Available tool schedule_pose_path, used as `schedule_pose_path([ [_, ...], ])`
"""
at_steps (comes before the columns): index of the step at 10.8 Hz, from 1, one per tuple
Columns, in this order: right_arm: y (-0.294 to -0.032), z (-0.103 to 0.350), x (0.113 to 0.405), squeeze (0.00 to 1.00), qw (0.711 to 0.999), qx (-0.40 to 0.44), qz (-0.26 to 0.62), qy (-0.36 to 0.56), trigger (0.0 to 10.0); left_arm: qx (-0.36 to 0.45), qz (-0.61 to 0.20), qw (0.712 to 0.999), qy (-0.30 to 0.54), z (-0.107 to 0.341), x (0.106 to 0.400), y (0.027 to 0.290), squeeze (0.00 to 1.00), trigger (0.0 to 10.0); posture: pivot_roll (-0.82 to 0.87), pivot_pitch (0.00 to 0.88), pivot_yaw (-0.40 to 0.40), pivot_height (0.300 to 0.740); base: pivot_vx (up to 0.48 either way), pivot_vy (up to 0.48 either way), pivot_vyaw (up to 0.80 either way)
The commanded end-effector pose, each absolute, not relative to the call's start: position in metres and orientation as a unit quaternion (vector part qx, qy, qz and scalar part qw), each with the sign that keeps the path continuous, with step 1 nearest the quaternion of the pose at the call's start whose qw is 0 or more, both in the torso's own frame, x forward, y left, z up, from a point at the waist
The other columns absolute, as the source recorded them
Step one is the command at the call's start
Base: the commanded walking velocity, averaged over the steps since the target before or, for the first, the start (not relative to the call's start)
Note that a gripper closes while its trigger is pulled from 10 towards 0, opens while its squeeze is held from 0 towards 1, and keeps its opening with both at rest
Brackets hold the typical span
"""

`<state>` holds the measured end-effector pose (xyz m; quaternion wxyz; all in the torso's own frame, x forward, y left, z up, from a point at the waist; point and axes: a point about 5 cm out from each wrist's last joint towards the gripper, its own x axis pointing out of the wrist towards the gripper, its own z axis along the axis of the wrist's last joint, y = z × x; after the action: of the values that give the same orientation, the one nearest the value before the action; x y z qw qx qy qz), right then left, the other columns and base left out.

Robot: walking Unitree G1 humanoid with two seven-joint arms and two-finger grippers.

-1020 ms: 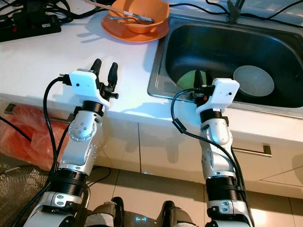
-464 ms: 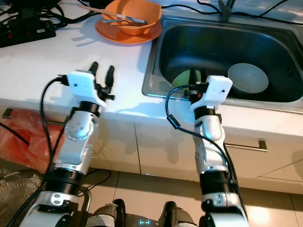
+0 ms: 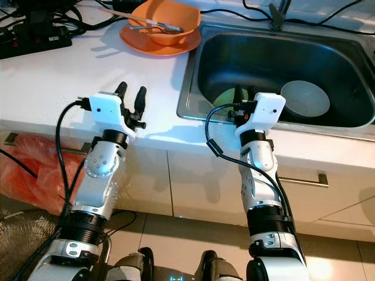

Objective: Kitchen organization

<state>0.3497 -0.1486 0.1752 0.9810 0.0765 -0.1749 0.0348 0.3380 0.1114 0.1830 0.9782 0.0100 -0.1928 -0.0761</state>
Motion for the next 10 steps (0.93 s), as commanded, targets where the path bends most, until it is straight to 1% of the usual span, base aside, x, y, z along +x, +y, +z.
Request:
schedule_pose_path([
  [1, -0.152, 0.165, 0.349, 0.0, 0.984, 0.079, 0.03, -0.155, 10.0, 0.007, -0.083, 0.984, -0.158, 0.168, 0.337, 0.106, 0.0, 10.0, 0.16, 0.148, -0.012, 0.74, 0.0, 0.0, 0.0],
  [3, -0.154, 0.165, 0.346, 0.0, 0.984, 0.08, 0.02, -0.159, 10.0, 0.015, -0.087, 0.983, -0.163, 0.176, 0.342, 0.106, 0.0, 10.0, 0.16, 0.167, 0.007, 0.74, 0.0, 0.0, 0.0],
  [6, -0.162, 0.177, 0.343, 0.0, 0.981, 0.066, 0.015, -0.182, 10.0, 0.008, -0.077, 0.974, -0.212, 0.203, 0.343, 0.107, 0.0, 10.0, 0.13, 0.189, -0.003, 0.74, 0.0, 0.0, 0.0],
  [8, -0.16, 0.178, 0.345, 0.0, 0.981, 0.068, 0.017, -0.182, 10.0, 0.006, -0.079, 0.965, -0.25, 0.225, 0.341, 0.104, 0.0, 10.0, 0.15, 0.19, -0.01, 0.74, 0.0, 0.0, 0.0],
  [10, -0.157, 0.176, 0.346, 0.0, 0.982, 0.069, 0.021, -0.177, 10.0, 0.003, -0.077, 0.964, -0.255, 0.229, 0.341, 0.104, 0.0, 10.0, 0.16, 0.189, -0.013, 0.74, 0.0, 0.0, 0.0],
])
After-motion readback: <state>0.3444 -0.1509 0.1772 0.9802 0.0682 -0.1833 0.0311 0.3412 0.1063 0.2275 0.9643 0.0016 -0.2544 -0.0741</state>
